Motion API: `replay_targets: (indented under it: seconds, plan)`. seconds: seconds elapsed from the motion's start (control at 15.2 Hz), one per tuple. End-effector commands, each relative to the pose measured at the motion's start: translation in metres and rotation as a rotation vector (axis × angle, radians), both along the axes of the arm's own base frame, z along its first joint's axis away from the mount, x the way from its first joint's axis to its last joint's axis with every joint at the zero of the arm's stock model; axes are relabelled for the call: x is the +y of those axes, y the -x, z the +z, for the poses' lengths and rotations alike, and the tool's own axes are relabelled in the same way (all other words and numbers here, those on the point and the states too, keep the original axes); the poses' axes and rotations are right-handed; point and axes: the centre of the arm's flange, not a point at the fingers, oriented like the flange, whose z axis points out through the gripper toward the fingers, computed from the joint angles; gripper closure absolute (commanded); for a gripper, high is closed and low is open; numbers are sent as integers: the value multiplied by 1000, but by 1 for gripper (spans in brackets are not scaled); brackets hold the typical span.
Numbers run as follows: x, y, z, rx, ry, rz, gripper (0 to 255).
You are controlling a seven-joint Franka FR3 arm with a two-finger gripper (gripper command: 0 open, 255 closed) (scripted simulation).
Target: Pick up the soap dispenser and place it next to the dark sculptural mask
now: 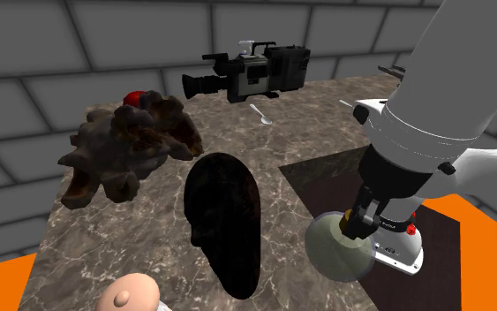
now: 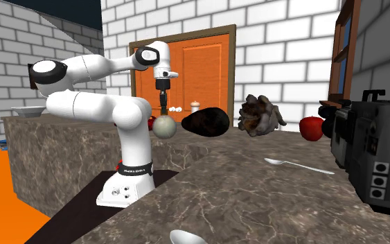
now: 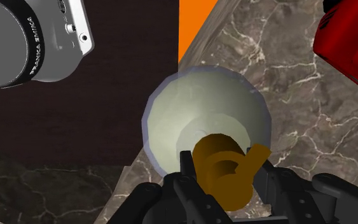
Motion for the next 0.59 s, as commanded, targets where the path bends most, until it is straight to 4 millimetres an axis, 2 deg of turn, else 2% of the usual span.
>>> replay_targets:
  seconds: [0.0, 0.13, 0.2, 0.53]
  plan:
    - [0, 0, 0, 0, 0, 0, 255]
    - [0, 0, 0, 0, 0, 0, 255]
    - [0, 0, 0, 0, 0, 0, 0]
    - [0, 0, 0, 0, 0, 0, 0]
